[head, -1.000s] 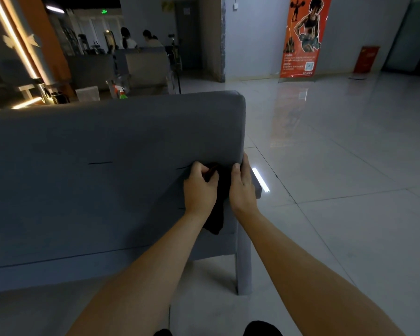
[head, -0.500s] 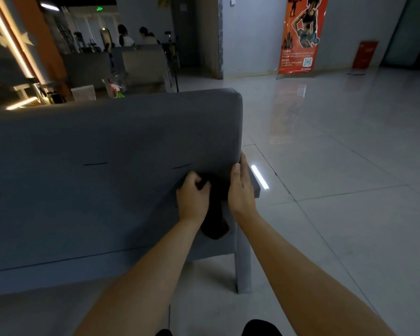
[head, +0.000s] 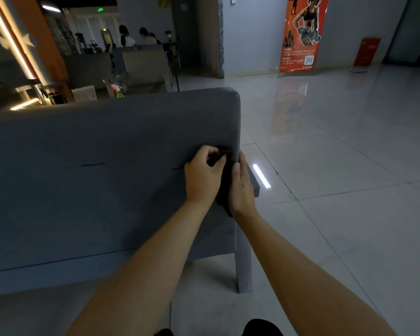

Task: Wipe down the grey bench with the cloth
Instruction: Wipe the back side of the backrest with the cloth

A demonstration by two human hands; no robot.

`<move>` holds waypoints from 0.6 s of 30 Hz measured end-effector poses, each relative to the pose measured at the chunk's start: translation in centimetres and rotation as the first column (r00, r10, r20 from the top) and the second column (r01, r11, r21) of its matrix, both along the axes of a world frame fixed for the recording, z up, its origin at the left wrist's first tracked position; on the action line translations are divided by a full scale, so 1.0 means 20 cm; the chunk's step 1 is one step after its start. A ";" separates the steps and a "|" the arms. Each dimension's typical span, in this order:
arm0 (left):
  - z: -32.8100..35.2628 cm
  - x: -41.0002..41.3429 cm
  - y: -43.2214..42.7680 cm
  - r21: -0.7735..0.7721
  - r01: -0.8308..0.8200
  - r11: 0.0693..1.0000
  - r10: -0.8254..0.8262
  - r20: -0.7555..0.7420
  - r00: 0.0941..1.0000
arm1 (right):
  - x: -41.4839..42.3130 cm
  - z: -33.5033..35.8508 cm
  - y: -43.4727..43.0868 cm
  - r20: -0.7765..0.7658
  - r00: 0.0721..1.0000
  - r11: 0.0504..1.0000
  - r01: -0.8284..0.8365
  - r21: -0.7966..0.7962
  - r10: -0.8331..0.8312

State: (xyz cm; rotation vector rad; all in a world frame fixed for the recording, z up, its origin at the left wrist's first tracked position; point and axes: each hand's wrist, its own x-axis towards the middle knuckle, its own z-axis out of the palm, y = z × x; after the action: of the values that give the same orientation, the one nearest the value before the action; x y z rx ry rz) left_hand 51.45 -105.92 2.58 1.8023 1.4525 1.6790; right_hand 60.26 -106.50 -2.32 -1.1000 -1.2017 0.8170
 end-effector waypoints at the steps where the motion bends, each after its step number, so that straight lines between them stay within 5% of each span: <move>1: -0.03 -0.02 0.02 -0.018 -0.004 1.000 0.004 0.000 1.000 | 0.00 0.00 0.00 0.008 1.000 1.000 0.003 -0.002 -0.003; 11: -0.38 -0.18 -0.02 -0.263 -0.098 0.960 0.108 0.023 0.994 | -0.01 0.00 0.01 0.010 1.000 1.000 0.001 -0.015 -0.001; 18: -0.06 -0.01 -0.05 -0.049 0.008 0.999 -0.007 0.020 1.000 | -0.01 -0.01 0.01 -0.014 1.000 1.000 -0.020 -0.017 0.019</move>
State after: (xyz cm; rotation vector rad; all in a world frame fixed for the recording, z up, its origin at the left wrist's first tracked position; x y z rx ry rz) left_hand 51.24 -106.97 1.48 1.7583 1.4641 1.6387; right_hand 60.09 -106.26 -2.50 -1.0963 -1.1976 0.8496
